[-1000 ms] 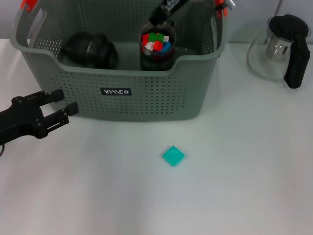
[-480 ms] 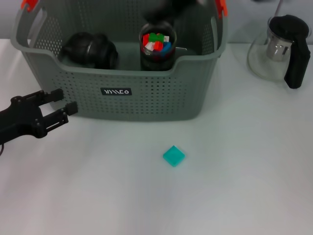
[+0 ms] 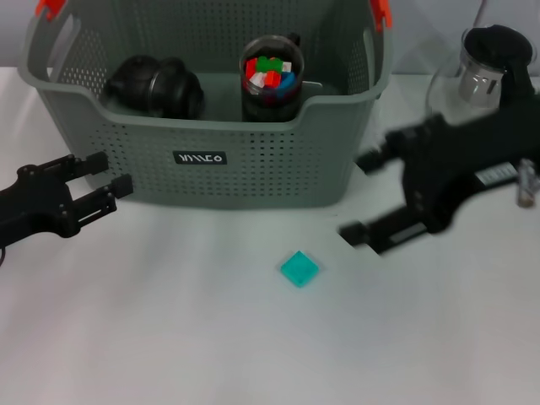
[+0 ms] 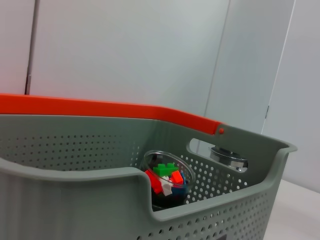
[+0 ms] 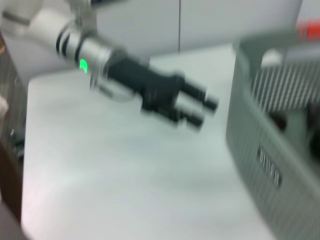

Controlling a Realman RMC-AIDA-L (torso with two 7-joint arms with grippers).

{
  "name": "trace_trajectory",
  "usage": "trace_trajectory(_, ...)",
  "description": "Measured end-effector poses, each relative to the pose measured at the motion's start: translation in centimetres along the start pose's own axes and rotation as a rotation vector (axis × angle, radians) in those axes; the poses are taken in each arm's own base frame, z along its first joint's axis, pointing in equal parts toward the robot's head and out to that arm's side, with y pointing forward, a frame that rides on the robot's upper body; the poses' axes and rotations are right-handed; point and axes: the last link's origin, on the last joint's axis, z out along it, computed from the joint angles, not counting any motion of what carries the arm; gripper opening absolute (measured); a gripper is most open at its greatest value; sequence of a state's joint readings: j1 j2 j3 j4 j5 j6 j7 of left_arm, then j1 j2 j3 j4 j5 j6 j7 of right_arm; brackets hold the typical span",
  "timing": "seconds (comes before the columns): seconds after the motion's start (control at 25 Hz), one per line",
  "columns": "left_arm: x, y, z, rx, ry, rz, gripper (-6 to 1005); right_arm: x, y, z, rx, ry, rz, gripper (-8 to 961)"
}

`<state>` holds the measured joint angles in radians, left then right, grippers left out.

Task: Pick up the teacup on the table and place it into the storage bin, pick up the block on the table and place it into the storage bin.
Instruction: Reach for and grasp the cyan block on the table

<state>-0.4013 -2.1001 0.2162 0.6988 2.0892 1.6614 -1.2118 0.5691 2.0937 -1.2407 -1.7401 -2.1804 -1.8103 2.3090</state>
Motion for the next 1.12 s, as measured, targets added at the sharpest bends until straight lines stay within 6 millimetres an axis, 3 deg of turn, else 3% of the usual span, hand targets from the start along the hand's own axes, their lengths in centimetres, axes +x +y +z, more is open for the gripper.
trace_trajectory(0.2, 0.0, 0.0, 0.0, 0.001, -0.002, -0.001, 565, 0.4, 0.3, 0.7, -0.026, 0.135, 0.009, 941)
trace_trajectory(0.36, -0.1, 0.0, 0.1, 0.0, -0.004, -0.001, 565, -0.1, 0.2, 2.6, -0.08, 0.237, 0.003, 940)
trace_trajectory(0.8, -0.2, 0.0, 0.0, 0.007, -0.003, -0.006, 565, 0.4, -3.3, 11.9, -0.067, 0.427, 0.183, 939)
trace_trajectory(1.12, -0.2, 0.0, 0.1, 0.007, -0.002, -0.007, 565, 0.4, -3.6, 15.8, 0.024, 0.48, 0.102, 940)
